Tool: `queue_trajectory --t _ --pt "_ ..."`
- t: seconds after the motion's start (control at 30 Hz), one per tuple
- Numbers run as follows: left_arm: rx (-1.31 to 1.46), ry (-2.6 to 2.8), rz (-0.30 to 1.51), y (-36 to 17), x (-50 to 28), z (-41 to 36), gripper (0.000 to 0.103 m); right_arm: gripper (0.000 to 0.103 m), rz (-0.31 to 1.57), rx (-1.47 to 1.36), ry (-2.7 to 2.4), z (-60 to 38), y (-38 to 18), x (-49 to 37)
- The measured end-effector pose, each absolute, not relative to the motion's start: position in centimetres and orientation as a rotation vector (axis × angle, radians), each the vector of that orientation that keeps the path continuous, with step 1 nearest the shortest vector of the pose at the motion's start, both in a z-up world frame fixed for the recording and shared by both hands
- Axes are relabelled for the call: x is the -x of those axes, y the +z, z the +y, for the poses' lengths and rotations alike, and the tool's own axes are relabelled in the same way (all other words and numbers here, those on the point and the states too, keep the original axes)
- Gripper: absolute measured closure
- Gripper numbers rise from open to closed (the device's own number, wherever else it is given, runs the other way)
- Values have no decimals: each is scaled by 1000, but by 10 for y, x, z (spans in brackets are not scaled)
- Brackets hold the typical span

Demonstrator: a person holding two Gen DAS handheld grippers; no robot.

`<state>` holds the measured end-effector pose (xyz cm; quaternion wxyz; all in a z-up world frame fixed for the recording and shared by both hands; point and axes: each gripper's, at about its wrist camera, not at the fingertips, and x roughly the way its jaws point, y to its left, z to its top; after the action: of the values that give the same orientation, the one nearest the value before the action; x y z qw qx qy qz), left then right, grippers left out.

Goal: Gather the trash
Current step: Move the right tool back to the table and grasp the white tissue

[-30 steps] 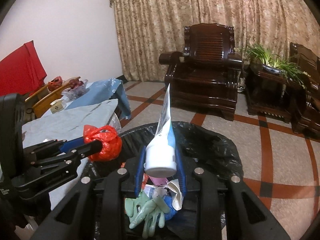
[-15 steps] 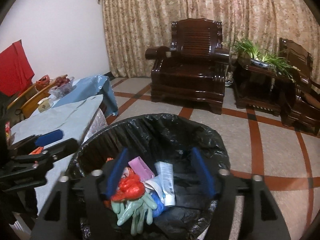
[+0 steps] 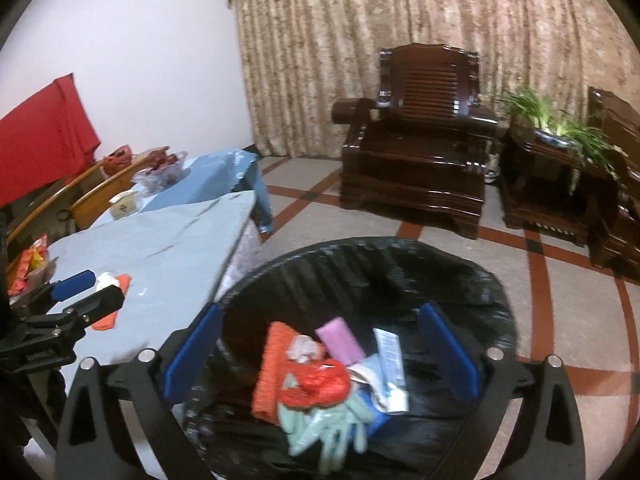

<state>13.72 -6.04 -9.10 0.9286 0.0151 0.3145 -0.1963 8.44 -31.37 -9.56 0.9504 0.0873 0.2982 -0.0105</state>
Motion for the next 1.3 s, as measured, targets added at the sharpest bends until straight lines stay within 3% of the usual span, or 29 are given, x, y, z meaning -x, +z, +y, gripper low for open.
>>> queue_trajectory --t 0.63,1.3 --pt "33 -97 617 -84 -141 97 9 6 589 -82 220 -176 -87 -143" --pt "63 80 642 -113 -184 205 9 6 664 42 349 -35 -137 -220"
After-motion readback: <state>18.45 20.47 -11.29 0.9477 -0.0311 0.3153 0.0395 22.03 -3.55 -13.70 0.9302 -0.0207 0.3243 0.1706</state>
